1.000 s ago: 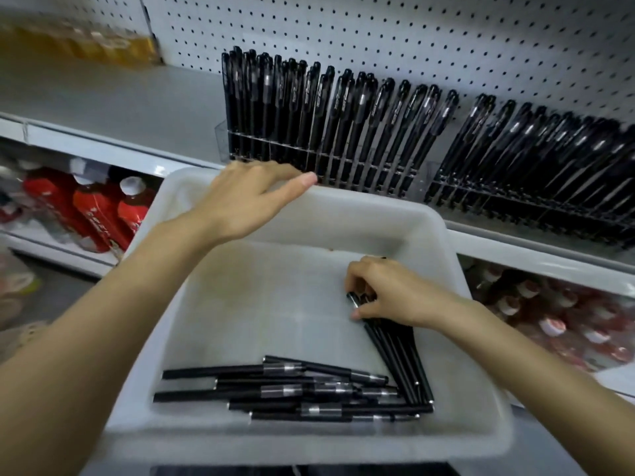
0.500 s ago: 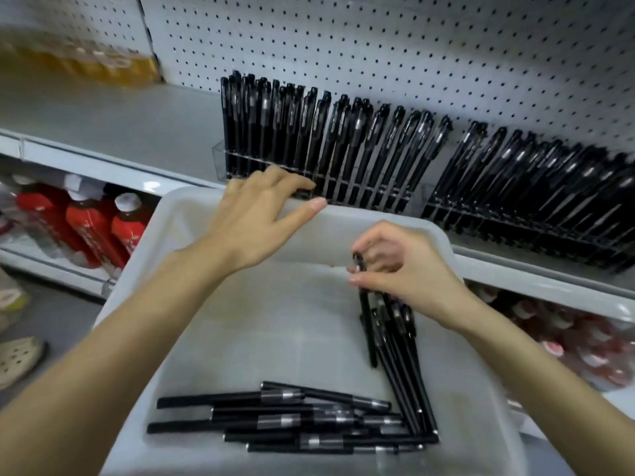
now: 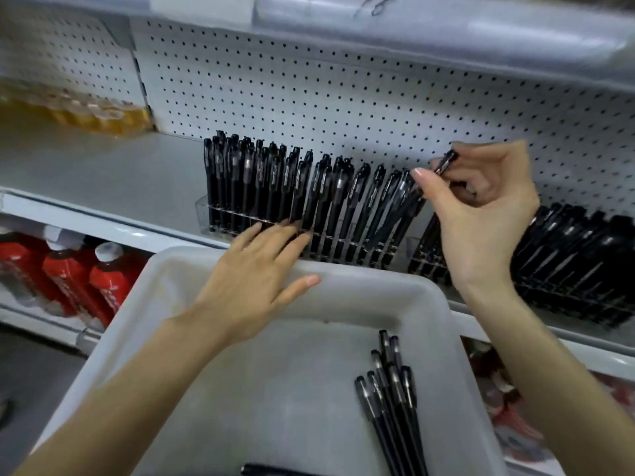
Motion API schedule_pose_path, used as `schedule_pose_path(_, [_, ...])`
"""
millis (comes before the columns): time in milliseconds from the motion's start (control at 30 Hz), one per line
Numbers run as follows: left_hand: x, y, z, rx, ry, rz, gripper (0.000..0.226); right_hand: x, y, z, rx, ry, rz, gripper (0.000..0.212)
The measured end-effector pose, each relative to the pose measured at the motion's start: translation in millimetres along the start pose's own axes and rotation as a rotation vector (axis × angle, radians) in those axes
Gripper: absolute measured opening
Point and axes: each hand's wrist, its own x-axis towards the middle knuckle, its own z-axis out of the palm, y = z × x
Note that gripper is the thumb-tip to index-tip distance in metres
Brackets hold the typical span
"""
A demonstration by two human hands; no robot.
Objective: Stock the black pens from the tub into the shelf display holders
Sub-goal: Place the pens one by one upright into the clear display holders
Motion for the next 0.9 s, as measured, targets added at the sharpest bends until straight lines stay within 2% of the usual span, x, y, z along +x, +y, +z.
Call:
schedule_pose_path(300, [3.7,-0.2,5.0,0.050,0.003,0.010,0.068,4.1,24.8,11.9,-0.097,-0.050,-0.026,0.038])
schedule_pose_path(467, [4.9,-0.5,8.0,0.059,0.020,0.011,0.066,-1.6,36.8,13.8,-0.181,-0.143,0.014,0.032])
schedule_pose_path(700, [5.3,-0.4,8.7,0.068,0.019,0.011,0.066,-3.3,40.0,9.4,-0.371,-0.251,-0.113,0.037])
schedule_pose_path(900, [5.3,-1.2,9.3,0.067,0.020,0.011,0.066,6.1,32.3,10.8,-0.483,-0.389,-0.134,0.039])
